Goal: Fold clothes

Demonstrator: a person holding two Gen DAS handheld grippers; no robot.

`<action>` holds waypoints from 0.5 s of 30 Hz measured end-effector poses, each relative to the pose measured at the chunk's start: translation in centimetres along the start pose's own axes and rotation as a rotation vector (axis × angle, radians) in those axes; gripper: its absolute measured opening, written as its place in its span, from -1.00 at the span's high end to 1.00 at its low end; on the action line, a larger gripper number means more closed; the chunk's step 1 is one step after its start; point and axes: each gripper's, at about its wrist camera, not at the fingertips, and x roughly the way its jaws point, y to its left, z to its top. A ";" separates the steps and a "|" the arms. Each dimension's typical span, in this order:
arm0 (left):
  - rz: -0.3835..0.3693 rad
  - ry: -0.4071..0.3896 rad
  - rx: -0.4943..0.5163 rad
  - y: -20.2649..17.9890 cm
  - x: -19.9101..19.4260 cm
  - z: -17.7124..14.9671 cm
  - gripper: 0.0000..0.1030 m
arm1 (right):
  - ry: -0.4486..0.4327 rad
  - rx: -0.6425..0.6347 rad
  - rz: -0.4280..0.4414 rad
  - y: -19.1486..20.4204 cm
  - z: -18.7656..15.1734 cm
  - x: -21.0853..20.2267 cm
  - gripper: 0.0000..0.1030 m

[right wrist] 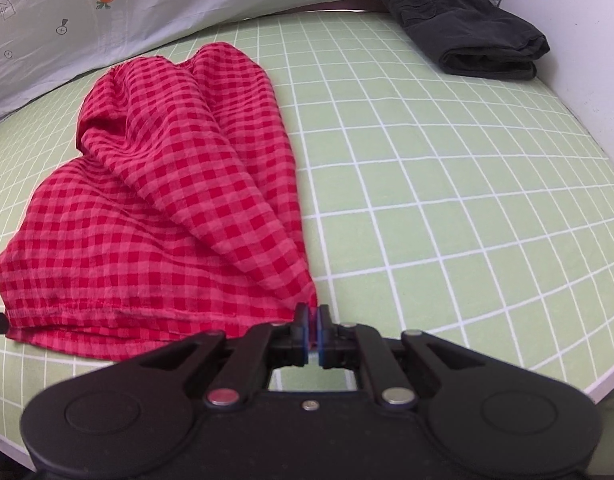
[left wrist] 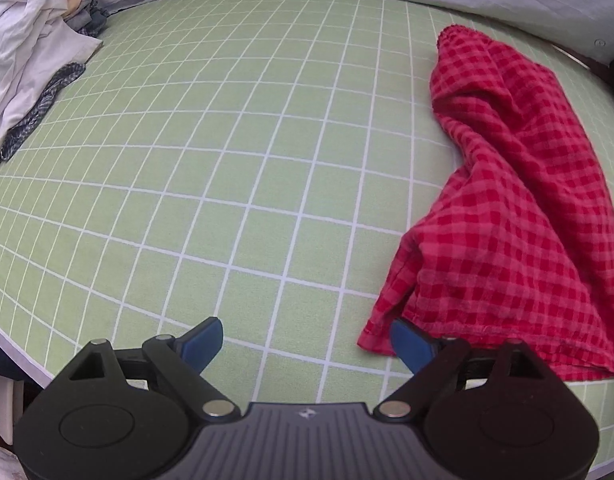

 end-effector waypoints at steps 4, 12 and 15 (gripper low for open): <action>-0.016 -0.070 -0.040 0.3 -2.1 1.9 -0.77 | -0.025 0.013 0.033 -0.2 1.3 -0.8 -0.06; -0.013 -0.102 -0.019 -2.4 -0.7 7.0 -0.77 | -0.222 -0.089 0.006 1.9 7.7 -1.5 -0.97; -0.008 -0.107 -0.003 -3.6 0.4 8.8 -0.77 | -0.279 -0.150 0.017 3.1 10.0 -0.8 -1.00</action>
